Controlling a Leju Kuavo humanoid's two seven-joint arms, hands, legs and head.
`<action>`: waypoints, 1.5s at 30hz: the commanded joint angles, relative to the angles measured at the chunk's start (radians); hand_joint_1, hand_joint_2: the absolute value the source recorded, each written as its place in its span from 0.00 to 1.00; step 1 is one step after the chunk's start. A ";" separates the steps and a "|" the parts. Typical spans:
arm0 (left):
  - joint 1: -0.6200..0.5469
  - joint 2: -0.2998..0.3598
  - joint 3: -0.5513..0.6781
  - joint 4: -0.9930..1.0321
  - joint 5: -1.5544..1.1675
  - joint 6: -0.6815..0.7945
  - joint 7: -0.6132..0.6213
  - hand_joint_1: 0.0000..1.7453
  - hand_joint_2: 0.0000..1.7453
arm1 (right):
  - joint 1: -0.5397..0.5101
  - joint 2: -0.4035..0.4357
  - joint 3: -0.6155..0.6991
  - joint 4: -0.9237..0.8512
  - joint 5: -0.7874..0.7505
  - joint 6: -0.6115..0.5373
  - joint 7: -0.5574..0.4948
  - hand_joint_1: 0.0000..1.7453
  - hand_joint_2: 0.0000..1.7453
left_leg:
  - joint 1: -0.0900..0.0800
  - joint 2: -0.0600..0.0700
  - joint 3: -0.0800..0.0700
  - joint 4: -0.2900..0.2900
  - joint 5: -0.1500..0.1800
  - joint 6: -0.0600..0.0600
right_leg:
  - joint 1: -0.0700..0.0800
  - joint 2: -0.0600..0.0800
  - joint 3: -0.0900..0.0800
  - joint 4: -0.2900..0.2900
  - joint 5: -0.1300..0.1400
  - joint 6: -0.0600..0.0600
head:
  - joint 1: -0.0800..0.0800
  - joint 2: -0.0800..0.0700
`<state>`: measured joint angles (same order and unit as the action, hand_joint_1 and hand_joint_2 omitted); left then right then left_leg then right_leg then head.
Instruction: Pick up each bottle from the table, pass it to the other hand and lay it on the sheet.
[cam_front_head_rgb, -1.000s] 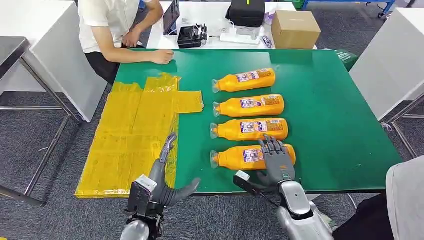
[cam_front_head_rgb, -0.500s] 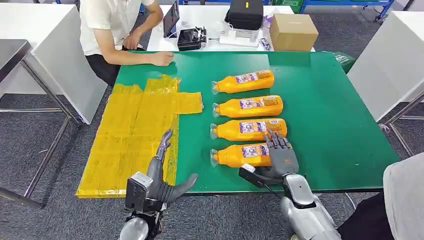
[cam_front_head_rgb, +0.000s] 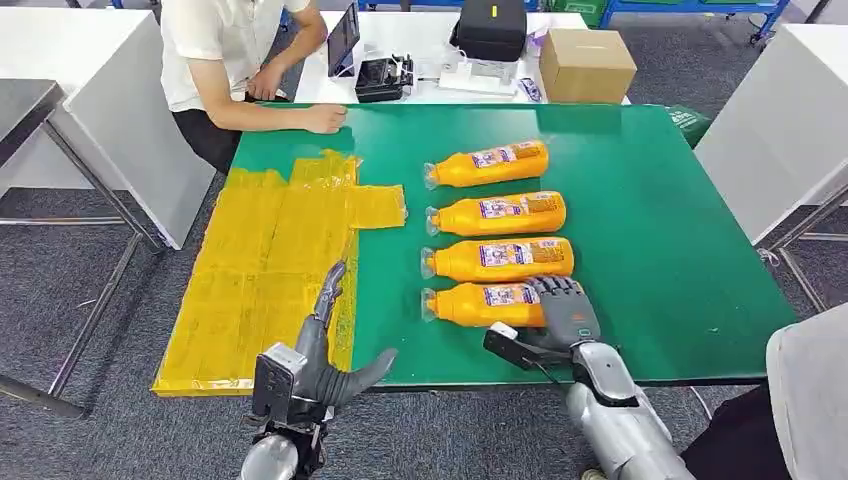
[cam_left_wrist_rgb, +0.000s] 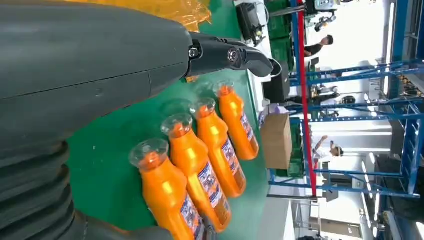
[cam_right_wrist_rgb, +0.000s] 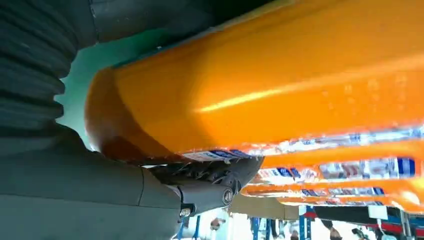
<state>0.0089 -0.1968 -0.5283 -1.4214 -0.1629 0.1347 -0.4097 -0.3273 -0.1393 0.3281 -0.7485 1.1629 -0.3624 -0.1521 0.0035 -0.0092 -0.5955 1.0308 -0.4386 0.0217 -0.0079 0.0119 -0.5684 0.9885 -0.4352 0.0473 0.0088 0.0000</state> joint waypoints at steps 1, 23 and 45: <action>-0.042 0.040 -0.036 0.055 0.004 -0.005 0.003 0.00 1.00 | 0.094 0.027 -0.031 0.135 -0.053 0.074 -0.039 1.00 1.00 | 0.002 -0.005 -0.001 -0.003 0.003 -0.001 | 0.002 -0.007 0.002 -0.004 0.001 -0.001 | 0.000 0.000; -0.015 0.023 -0.003 0.040 0.072 0.001 -0.024 0.00 1.00 | 0.175 0.070 -0.081 0.013 -0.315 0.164 -0.228 1.00 1.00 | 0.004 0.008 0.017 0.000 -0.012 -0.006 | 0.005 0.011 0.014 -0.001 -0.004 -0.006 | 0.000 0.000; 0.013 0.080 -0.048 0.092 0.693 -0.147 0.116 0.00 1.00 | 0.200 0.209 0.118 -0.409 -0.774 0.230 -0.377 1.00 1.00 | 0.006 0.010 -0.003 -0.002 -0.009 -0.007 | 0.006 0.011 0.006 0.000 -0.005 -0.007 | 0.000 0.000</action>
<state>0.0628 -0.1610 -0.5427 -1.3913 0.4951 -0.0424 -0.2865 -0.0950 0.0143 0.3236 -1.1455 0.4396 -0.1194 -0.5084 0.0100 -0.0029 -0.6006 1.0307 -0.4480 0.0149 -0.0014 0.0226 -0.5632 0.9896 -0.4407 0.0413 0.0088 0.0000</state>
